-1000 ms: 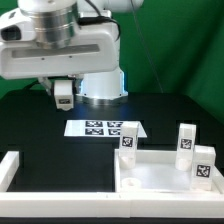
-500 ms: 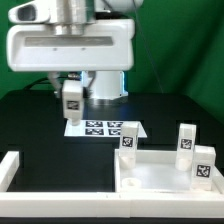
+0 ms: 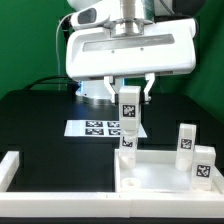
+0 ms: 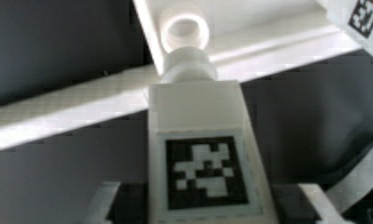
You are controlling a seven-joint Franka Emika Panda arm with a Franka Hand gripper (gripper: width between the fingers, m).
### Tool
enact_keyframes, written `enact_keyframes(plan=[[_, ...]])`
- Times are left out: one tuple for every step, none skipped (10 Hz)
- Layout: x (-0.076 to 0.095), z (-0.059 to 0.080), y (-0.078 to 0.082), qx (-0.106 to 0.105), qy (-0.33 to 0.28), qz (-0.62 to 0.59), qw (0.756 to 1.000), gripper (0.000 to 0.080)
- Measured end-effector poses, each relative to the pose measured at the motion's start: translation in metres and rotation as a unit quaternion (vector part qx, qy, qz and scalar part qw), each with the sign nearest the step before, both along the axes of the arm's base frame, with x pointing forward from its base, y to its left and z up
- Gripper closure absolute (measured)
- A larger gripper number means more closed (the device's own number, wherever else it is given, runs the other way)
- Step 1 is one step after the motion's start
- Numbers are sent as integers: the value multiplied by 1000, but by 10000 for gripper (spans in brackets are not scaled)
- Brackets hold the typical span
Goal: Assemble square table
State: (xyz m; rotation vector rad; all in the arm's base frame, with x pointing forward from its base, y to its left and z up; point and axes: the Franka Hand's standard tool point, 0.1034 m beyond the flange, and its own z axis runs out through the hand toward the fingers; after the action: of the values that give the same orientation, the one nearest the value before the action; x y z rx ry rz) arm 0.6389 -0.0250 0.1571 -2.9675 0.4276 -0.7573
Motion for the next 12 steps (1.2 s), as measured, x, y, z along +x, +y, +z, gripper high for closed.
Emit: enact_keyframes(plan=[[-3, -2, -1, -2, -1, -2, 1000, 509], [-3, -3, 0, -1, 1, -1, 1000, 509], [-2, -3, -3, -8, -5, 2, 1000, 509], [-4, -8, -14, -45, -37, 12, 998, 509], [-1, -21, -8, -54, -39, 19, 998, 509], [8, -26, 1, -51, -42, 19, 998, 509], [16, -32, 7, -53, -47, 21, 997, 509], [18, -40, 3, -58, -47, 20, 997, 509], [17, -43, 0, -55, -43, 17, 997, 509], [16, -43, -2, -49, -38, 16, 998, 509], [13, -47, -3, -36, -22, 15, 999, 509], [11, -49, 0, -27, -13, 16, 999, 509]])
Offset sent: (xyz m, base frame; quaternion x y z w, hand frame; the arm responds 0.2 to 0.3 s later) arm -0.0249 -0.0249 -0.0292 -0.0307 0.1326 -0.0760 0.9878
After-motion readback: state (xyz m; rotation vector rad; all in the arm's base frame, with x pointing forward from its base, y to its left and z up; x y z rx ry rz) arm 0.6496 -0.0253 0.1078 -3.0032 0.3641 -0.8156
